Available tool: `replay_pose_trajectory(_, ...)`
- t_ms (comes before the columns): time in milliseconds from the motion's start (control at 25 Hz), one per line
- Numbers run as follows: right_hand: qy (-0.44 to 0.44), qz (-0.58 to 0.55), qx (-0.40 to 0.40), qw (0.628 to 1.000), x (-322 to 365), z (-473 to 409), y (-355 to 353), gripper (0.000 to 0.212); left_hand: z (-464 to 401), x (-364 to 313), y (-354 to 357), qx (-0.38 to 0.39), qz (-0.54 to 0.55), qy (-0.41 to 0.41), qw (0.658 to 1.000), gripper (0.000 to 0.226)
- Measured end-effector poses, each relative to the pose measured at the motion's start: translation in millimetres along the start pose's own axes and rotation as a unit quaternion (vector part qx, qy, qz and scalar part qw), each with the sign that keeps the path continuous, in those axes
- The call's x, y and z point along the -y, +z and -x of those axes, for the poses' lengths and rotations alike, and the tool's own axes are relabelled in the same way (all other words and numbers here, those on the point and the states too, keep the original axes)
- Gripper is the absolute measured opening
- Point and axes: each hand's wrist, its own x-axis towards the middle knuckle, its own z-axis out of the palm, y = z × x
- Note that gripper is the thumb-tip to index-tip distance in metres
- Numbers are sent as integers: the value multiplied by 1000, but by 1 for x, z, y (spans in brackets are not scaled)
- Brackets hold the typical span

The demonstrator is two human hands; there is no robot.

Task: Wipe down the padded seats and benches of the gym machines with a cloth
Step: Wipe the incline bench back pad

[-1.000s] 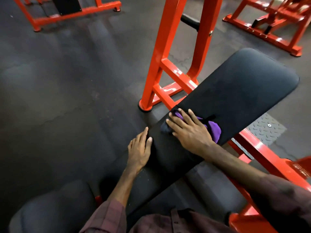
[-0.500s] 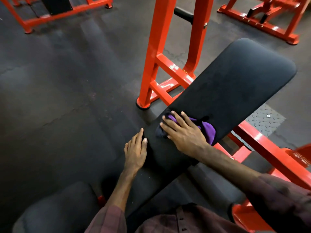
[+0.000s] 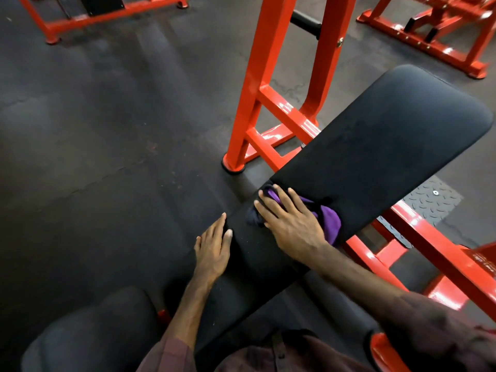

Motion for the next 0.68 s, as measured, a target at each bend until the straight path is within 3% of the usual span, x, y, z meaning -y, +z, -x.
replay_pose_trajectory(120, 45, -29, 25, 998, 40, -38, 9, 60, 0, 4, 2, -2, -6, 12, 1000, 67)
replay_pose_trajectory(320, -141, -6, 37, 989, 33, 37, 7, 59, 5, 11, 3, -33, 1, 25, 999, 61)
replay_pose_trajectory(400, -121, -1, 22, 992, 16, 38, 0, 58, 14, 15, 3, -39, 6, 8, 999, 56)
replay_pose_trajectory(560, 38, -9, 37, 999, 43, -27, 4, 57, 19, 25, -4, -18, 5, -22, 1000, 56)
replay_pose_trajectory(680, -52, -1, 52, 997, 58, -10, 15, 56, 22, 33, -2, -22, 7, -24, 999, 57)
